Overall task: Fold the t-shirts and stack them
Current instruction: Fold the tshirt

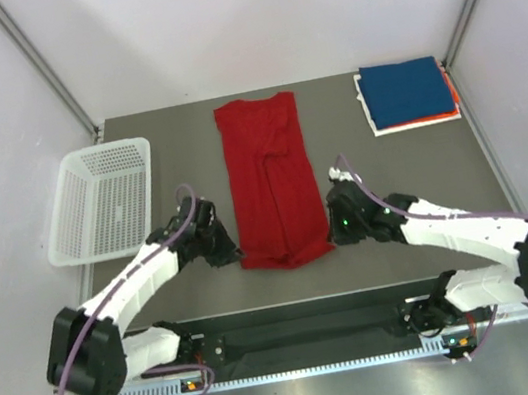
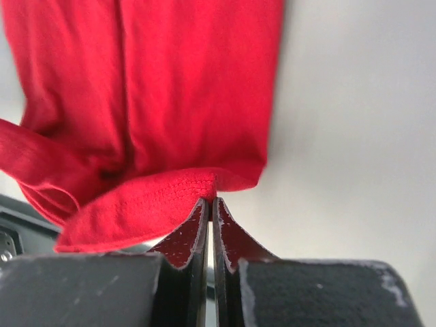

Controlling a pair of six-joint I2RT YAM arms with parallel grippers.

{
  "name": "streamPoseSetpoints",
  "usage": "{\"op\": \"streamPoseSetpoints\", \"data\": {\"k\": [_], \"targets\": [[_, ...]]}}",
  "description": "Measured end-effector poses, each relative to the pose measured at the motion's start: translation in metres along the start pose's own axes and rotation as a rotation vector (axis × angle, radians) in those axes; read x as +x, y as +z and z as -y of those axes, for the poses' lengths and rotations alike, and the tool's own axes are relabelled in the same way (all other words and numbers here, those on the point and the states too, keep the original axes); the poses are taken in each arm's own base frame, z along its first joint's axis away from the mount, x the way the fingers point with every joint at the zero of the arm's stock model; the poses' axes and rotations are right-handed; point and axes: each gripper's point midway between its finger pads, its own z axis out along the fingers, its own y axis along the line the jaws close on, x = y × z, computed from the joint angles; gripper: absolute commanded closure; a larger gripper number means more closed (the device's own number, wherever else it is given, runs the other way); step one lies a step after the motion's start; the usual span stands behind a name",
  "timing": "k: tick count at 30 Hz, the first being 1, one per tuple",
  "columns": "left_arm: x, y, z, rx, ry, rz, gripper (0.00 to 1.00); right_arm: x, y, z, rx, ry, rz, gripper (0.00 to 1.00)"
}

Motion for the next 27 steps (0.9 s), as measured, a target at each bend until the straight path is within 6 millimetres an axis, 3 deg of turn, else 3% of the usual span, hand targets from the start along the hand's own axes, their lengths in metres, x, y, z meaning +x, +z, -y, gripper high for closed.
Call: {"op": "streamPoseSetpoints", "data": {"k": [7, 13, 19, 22, 27], "targets": [[-0.061, 0.014, 0.043, 0.014, 0.063, -0.001, 1.0, -0.061, 0.016, -0.008, 0.019, -0.036, 0.03, 1.0], [-0.136, 0.028, 0.068, 0.011, 0.094, 0.053, 1.0, -0.12, 0.034, -0.006, 0.048, -0.055, 0.07, 1.0], [-0.189, 0.06, 0.067, -0.025, 0.093, 0.042, 1.0, -0.172, 0.067, -0.006, 0.063, -0.082, 0.084, 1.0], [-0.206, 0.072, 0.066, -0.038, 0.095, 0.028, 1.0, -0.193, 0.082, -0.003, 0.075, -0.089, 0.088, 1.0], [-0.235, 0.079, 0.073, -0.033, 0.11, 0.047, 1.0, -0.225, 0.1, -0.005, 0.067, -0.095, 0.107, 1.0]]}}
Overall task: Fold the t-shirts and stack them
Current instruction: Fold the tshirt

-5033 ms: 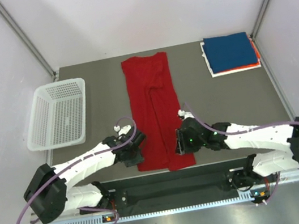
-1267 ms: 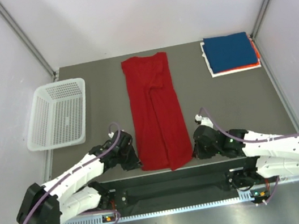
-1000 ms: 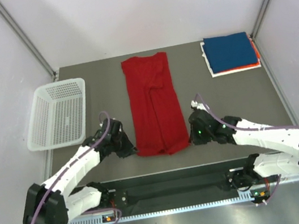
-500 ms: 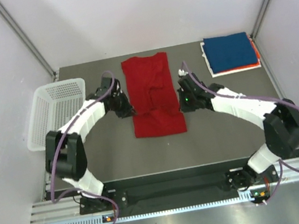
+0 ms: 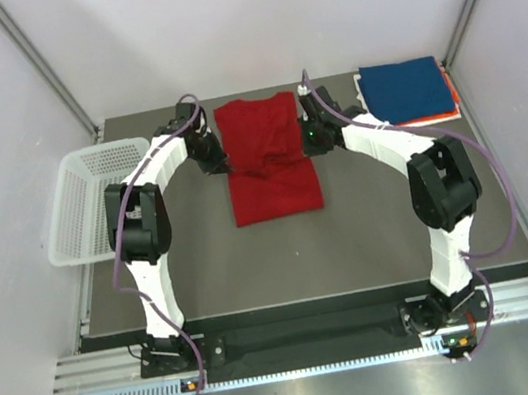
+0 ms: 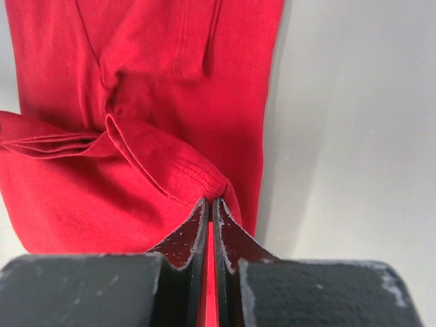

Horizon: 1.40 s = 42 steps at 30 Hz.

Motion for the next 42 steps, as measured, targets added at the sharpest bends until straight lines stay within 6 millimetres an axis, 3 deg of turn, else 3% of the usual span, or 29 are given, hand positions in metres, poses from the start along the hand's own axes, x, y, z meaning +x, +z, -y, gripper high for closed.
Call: {"op": "streamPoseSetpoints", "data": {"k": [7, 17, 23, 29, 32, 33, 35, 37, 39, 42], "targets": [[-0.021, -0.005, -0.001, 0.018, 0.002, 0.028, 1.0, -0.012, 0.011, 0.005, -0.013, 0.006, -0.006, 1.0], [-0.032, 0.008, -0.013, 0.031, -0.026, 0.01, 1.0, -0.021, 0.013, 0.009, -0.041, 0.018, -0.004, 1.0], [-0.039, 0.021, -0.015, 0.068, -0.02, -0.009, 1.0, -0.03, 0.032, 0.014, -0.073, 0.036, 0.0, 1.0], [-0.048, 0.023, -0.009, 0.091, -0.011, 0.002, 1.0, -0.026, 0.053, 0.014, -0.093, 0.041, -0.021, 1.0], [-0.055, 0.024, -0.005, 0.1, -0.005, 0.017, 0.91, -0.024, 0.055, 0.014, -0.093, 0.042, -0.027, 1.0], [-0.057, 0.025, -0.005, 0.099, -0.005, 0.019, 0.82, -0.024, 0.055, 0.015, -0.094, 0.043, -0.026, 0.99], [-0.058, 0.028, -0.007, 0.091, -0.006, 0.02, 0.71, -0.029, 0.055, 0.015, -0.097, 0.045, -0.018, 0.93], [-0.059, 0.031, -0.014, 0.07, -0.015, 0.023, 0.64, -0.036, 0.057, 0.015, -0.101, 0.05, -0.002, 0.79], [-0.062, 0.031, -0.022, 0.043, -0.028, 0.032, 0.61, -0.042, 0.06, 0.018, -0.101, 0.055, 0.009, 0.68], [-0.072, 0.028, -0.038, -0.007, -0.045, 0.067, 0.6, -0.045, 0.061, 0.028, -0.09, 0.066, 0.014, 0.63]]}}
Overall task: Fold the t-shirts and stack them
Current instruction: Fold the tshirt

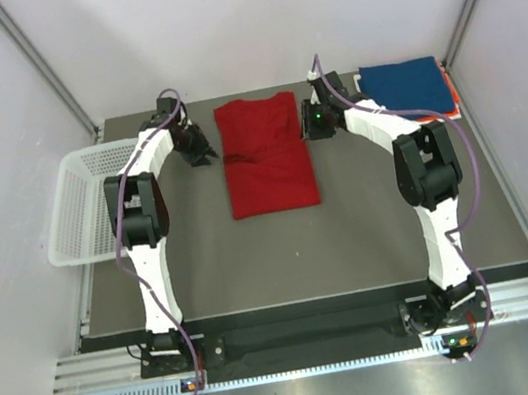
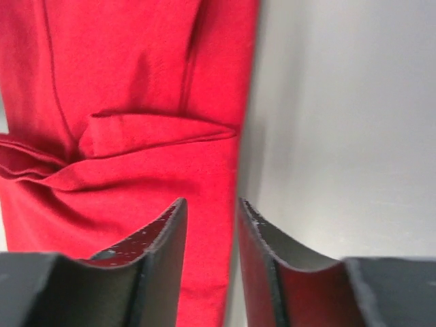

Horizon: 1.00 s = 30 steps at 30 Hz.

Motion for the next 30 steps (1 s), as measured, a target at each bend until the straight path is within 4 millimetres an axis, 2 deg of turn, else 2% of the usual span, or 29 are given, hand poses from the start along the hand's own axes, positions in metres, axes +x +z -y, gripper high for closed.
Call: {"op": "streamPoseSetpoints", "data": {"k": [2, 5, 6, 9, 13, 17, 22, 30], "targets": [[-0.004, -0.003, -0.006, -0.015, -0.005, 0.018, 0.61, -0.004, -0.001, 0.006, 0.009, 0.008, 0.009, 0.63], [0.004, -0.018, -0.01, -0.014, -0.008, 0.021, 0.69, 0.0, -0.004, 0.012, 0.016, 0.014, 0.001, 0.71], [0.008, -0.023, -0.007, 0.0, -0.005, 0.019, 0.72, 0.003, -0.006, 0.013, 0.017, 0.016, -0.005, 0.77], [0.022, -0.036, 0.008, 0.056, 0.021, 0.007, 0.83, 0.01, -0.012, 0.011, 0.011, 0.014, -0.019, 0.83], [0.044, -0.038, 0.025, 0.109, 0.064, -0.031, 0.88, 0.016, -0.016, 0.006, -0.006, 0.01, -0.03, 0.85], [0.057, -0.033, 0.034, 0.132, 0.079, -0.065, 0.89, 0.016, -0.018, 0.002, -0.023, 0.014, -0.03, 0.85], [0.055, -0.025, 0.039, 0.146, 0.08, -0.065, 0.87, 0.017, -0.019, -0.001, -0.033, 0.018, -0.03, 0.85], [0.028, 0.003, 0.046, 0.155, 0.076, -0.03, 0.86, 0.019, -0.018, -0.01, -0.055, 0.011, -0.033, 0.85]]}}
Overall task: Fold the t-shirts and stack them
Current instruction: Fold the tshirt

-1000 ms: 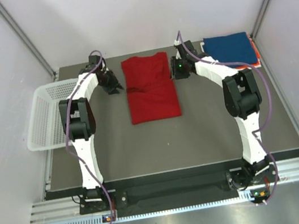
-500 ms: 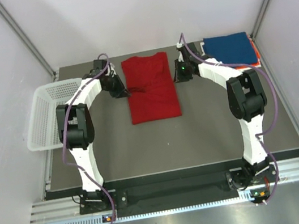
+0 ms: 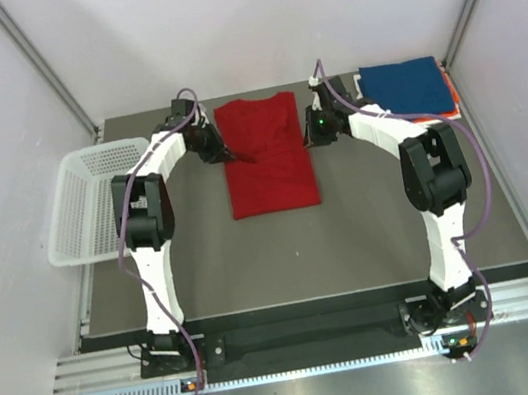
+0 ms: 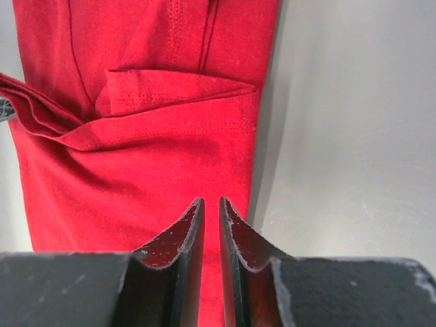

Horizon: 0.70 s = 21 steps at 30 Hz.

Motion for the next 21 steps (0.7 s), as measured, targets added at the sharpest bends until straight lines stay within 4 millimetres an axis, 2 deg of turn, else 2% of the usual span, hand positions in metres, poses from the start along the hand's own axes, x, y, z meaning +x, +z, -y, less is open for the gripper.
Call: {"op": "streamPoseSetpoints", "data": {"k": [4, 7, 13, 16, 21], "targets": [[-0.004, 0.003, -0.003, -0.005, -0.003, 0.008, 0.85, 0.003, 0.001, 0.002, 0.002, 0.001, -0.004, 0.84], [-0.015, 0.002, -0.005, -0.012, -0.007, 0.034, 0.81, 0.003, 0.001, 0.001, 0.0, 0.0, -0.004, 0.8], [-0.037, -0.003, -0.018, -0.046, -0.025, 0.09, 0.78, 0.002, 0.002, -0.003, -0.049, -0.038, -0.016, 0.59], [-0.04, -0.005, -0.023, -0.052, -0.028, 0.094, 0.74, -0.009, 0.007, -0.006, -0.097, -0.074, -0.009, 0.57], [-0.038, -0.006, -0.021, -0.023, -0.007, 0.079, 0.68, -0.025, 0.018, 0.0, -0.143, -0.123, 0.003, 0.59]]}}
